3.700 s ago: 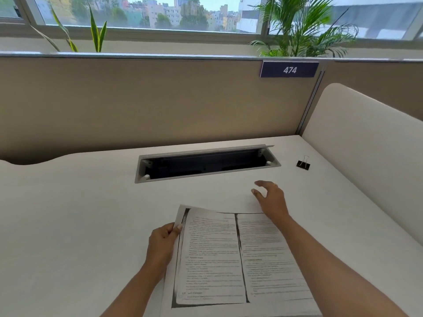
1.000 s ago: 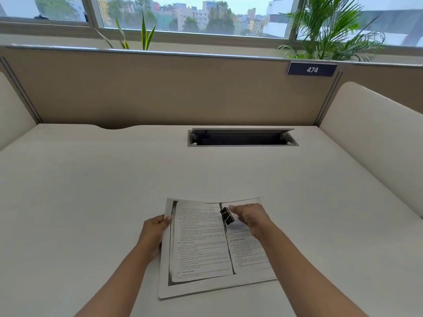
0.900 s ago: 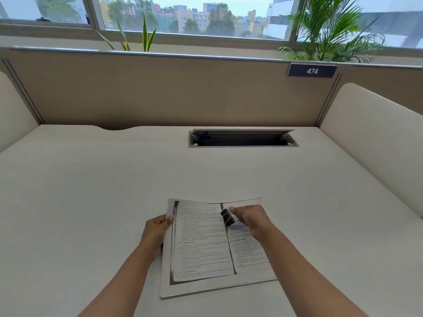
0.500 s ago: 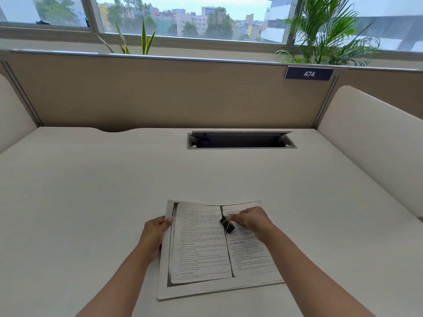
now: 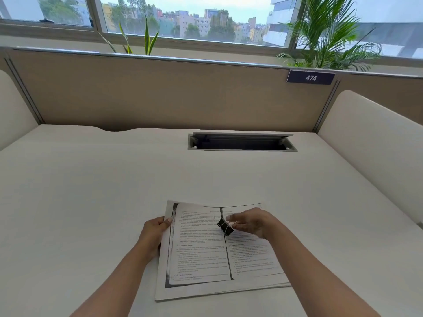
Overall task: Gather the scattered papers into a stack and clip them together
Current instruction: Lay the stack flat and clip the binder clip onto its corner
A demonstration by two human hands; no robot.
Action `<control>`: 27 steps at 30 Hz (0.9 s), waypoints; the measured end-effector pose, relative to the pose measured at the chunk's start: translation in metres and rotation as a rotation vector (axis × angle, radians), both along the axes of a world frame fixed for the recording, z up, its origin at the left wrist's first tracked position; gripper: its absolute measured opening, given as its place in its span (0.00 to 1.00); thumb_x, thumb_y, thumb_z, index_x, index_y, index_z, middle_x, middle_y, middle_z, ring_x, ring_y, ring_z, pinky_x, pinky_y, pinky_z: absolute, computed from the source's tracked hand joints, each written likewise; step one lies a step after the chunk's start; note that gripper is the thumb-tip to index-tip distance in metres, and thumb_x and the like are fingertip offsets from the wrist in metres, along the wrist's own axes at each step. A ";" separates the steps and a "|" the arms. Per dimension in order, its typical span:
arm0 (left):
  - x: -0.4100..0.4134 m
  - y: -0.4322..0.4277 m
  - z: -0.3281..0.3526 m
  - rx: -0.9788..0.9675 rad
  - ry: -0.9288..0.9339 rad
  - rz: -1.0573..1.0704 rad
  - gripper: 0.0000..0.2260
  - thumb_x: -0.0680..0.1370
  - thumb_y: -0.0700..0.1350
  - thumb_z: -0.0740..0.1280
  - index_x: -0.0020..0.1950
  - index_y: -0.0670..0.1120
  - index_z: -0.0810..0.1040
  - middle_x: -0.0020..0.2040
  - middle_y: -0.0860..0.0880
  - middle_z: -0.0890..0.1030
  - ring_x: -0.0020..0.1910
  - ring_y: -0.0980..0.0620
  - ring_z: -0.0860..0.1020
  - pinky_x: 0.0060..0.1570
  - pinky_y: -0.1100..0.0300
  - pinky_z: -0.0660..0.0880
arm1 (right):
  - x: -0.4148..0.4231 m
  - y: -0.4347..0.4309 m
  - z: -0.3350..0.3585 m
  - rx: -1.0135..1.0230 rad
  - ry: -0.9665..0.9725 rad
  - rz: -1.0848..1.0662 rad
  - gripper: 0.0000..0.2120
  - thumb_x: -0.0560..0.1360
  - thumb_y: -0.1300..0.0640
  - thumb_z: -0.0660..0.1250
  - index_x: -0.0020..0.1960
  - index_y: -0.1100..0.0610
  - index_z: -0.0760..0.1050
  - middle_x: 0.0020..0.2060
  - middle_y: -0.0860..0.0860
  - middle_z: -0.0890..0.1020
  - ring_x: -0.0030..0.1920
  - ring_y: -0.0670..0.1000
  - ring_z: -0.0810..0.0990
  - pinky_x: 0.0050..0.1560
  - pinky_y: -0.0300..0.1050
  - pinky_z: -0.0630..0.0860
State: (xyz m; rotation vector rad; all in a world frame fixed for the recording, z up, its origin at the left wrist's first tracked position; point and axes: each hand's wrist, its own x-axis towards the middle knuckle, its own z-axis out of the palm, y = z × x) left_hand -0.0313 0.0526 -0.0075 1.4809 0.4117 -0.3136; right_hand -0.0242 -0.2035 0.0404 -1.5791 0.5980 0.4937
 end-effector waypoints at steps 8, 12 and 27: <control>-0.001 0.000 0.000 0.018 -0.022 -0.012 0.08 0.79 0.41 0.62 0.46 0.42 0.80 0.43 0.41 0.83 0.42 0.42 0.80 0.52 0.46 0.77 | -0.003 0.003 -0.007 0.225 0.021 -0.116 0.03 0.71 0.69 0.68 0.39 0.66 0.76 0.39 0.61 0.79 0.30 0.50 0.81 0.31 0.35 0.79; -0.002 -0.001 0.000 0.011 -0.025 -0.001 0.08 0.79 0.41 0.62 0.45 0.42 0.80 0.40 0.43 0.84 0.41 0.43 0.81 0.51 0.47 0.77 | -0.007 0.005 -0.007 0.297 0.020 -0.165 0.02 0.71 0.69 0.67 0.40 0.66 0.75 0.37 0.60 0.79 0.30 0.51 0.81 0.31 0.36 0.80; -0.003 -0.003 0.004 -0.012 -0.006 0.026 0.08 0.78 0.41 0.63 0.43 0.41 0.80 0.37 0.43 0.84 0.35 0.45 0.80 0.42 0.53 0.78 | -0.013 0.014 -0.008 0.407 0.002 -0.228 0.02 0.71 0.67 0.68 0.42 0.66 0.76 0.36 0.59 0.78 0.31 0.51 0.80 0.31 0.38 0.80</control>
